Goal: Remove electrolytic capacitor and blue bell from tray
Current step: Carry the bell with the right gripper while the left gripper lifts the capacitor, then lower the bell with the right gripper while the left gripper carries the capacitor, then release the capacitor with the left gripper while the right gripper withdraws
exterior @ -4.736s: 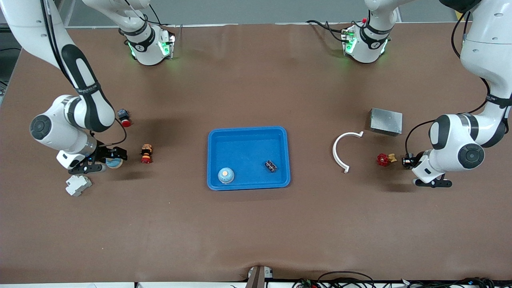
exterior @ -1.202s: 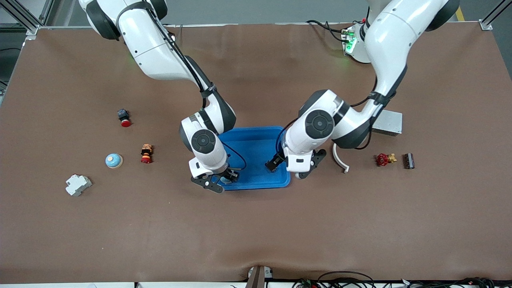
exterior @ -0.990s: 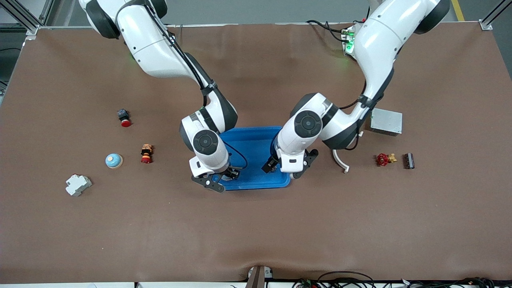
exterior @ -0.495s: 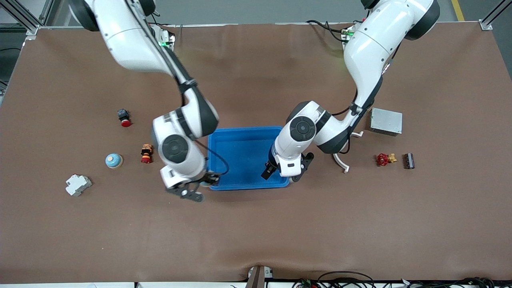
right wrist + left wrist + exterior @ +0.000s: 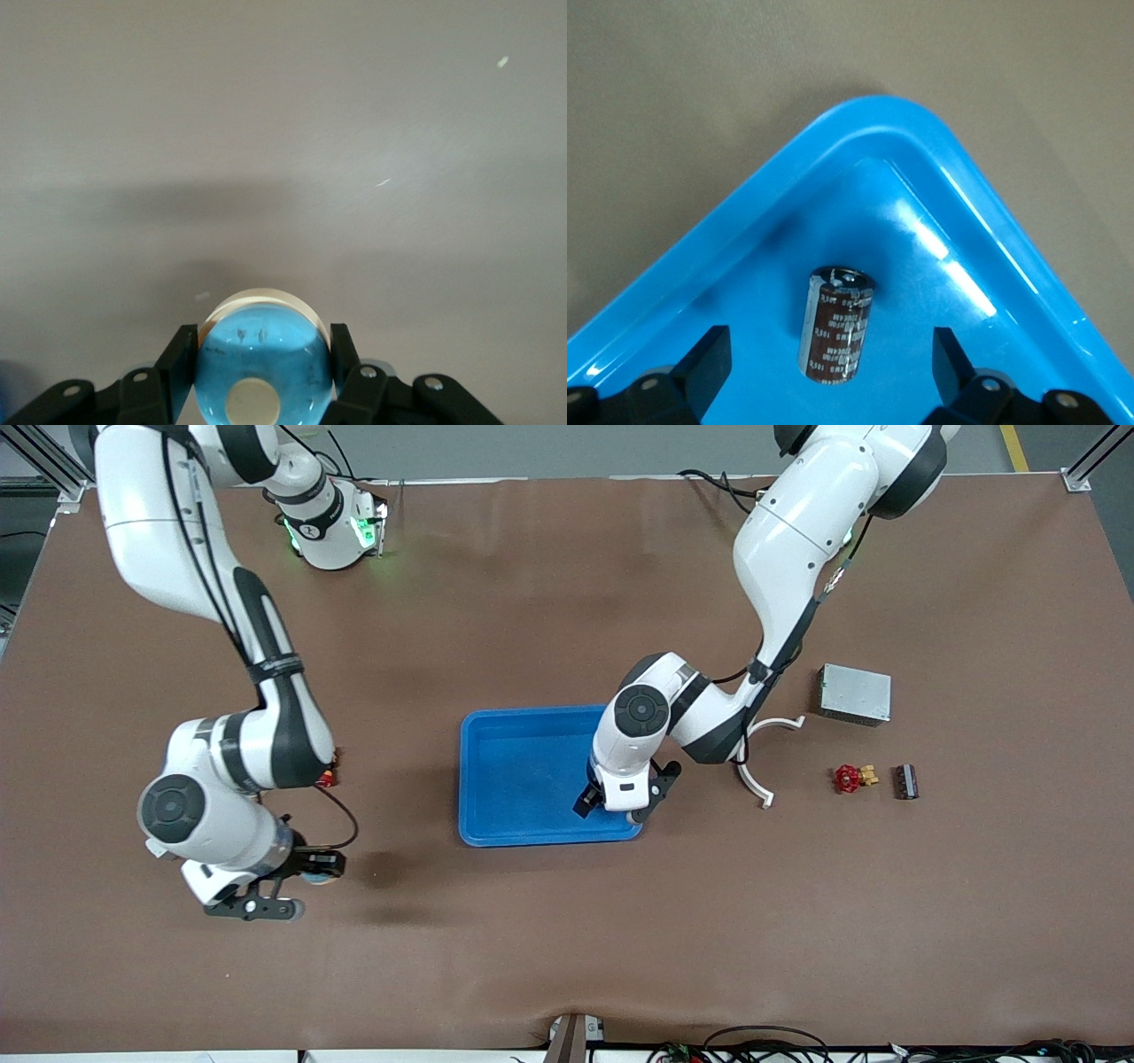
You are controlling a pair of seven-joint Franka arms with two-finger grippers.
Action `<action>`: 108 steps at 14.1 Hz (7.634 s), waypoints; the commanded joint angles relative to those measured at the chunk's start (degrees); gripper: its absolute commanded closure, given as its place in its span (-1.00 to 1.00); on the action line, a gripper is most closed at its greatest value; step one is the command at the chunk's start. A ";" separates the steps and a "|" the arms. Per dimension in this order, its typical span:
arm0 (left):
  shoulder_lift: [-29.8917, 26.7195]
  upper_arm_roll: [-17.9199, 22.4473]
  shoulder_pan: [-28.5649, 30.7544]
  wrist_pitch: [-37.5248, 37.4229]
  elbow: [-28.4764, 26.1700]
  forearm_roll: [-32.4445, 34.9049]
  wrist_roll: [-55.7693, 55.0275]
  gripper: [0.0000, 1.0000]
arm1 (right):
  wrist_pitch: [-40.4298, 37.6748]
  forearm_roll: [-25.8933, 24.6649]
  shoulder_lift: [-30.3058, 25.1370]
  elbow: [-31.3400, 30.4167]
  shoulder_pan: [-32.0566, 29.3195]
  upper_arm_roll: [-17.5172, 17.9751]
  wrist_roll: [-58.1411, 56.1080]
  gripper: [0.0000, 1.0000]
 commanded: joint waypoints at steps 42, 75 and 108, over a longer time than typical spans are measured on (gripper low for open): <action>-20.68 -4.64 10.15 -21.40 -6.39 -1.31 22.05 1.00 | 14.23 15.26 2.86 -11.54 -18.30 2.05 -40.52 1.00; -21.24 -13.79 46.39 0.48 -36.66 17.76 67.26 1.00 | 11.71 15.18 2.87 -9.27 -18.21 1.97 -39.64 -1.00; -25.62 -14.49 52.61 -2.58 -37.27 18.46 76.46 -1.00 | -26.98 -0.29 -28.94 -2.66 -13.38 1.53 -12.13 -1.00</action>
